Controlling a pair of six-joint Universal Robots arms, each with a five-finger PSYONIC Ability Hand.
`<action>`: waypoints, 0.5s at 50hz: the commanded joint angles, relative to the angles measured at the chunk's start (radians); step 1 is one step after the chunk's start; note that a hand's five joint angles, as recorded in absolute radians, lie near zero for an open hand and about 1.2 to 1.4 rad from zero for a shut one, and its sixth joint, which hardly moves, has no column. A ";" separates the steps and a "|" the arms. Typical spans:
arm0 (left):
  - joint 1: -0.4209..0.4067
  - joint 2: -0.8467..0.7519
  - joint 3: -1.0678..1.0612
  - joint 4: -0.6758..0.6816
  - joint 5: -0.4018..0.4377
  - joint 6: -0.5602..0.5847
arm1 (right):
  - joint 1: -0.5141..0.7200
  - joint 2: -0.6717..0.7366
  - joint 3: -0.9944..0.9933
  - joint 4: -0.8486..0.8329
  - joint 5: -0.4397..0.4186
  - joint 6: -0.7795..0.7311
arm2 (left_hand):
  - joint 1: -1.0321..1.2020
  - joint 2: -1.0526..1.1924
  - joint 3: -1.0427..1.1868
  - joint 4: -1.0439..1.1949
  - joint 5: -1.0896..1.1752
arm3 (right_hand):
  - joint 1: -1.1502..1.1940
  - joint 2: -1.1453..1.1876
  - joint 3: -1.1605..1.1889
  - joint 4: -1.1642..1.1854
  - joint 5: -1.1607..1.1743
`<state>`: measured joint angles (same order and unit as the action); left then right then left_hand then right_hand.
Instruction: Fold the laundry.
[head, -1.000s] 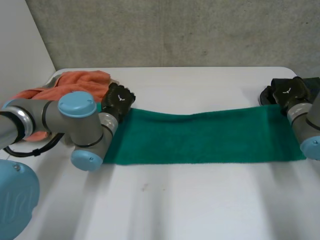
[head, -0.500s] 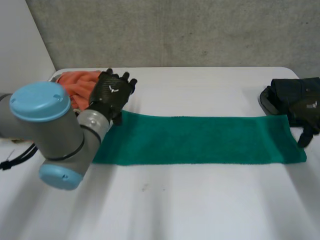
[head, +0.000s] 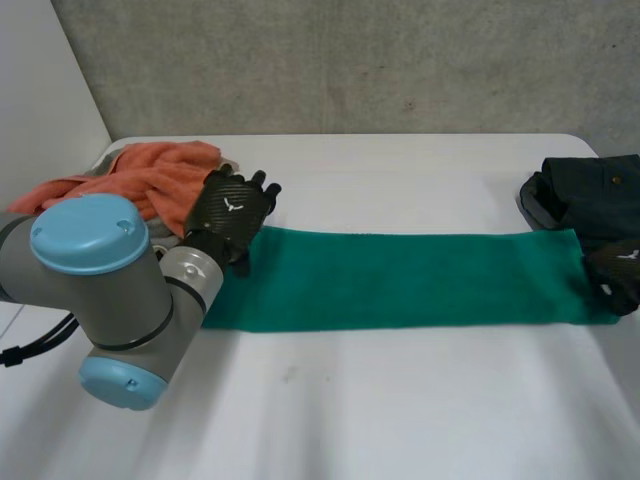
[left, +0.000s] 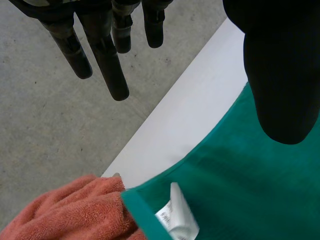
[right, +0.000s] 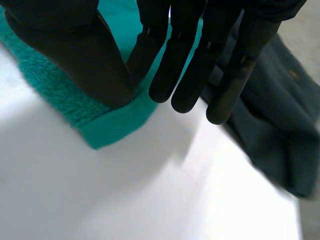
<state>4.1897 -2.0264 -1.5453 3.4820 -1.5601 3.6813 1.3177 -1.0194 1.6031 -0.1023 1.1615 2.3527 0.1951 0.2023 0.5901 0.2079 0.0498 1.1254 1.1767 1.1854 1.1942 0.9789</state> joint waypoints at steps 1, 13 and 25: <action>0.001 0.041 -0.042 0.008 0.000 0.000 | -0.119 -0.077 -0.020 -0.065 0.084 -0.110 | -0.021 -0.028 -0.416 -0.033 -0.050 | 0.271 0.220 0.211 0.202 0.243; 0.010 0.129 -0.110 0.012 0.002 -0.001 | -0.002 -0.168 -0.049 -0.102 0.043 -0.241 | -0.021 -0.028 -0.416 -0.033 -0.050 | 0.271 0.220 0.211 0.202 0.243; 0.036 0.184 -0.145 0.012 0.000 -0.033 | 0.552 -0.234 -0.026 -0.238 0.022 -0.204 | -0.021 -0.028 -0.416 -0.033 -0.050 | 0.185 0.133 0.125 0.116 0.157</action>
<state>4.2143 -1.8589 -1.6763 3.4954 -1.5594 3.6764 1.6254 -1.2554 1.5880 -0.3000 1.1104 2.1286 0.1951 0.2021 0.5901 0.2079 0.0498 1.1297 1.1767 1.1855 1.1976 1.0154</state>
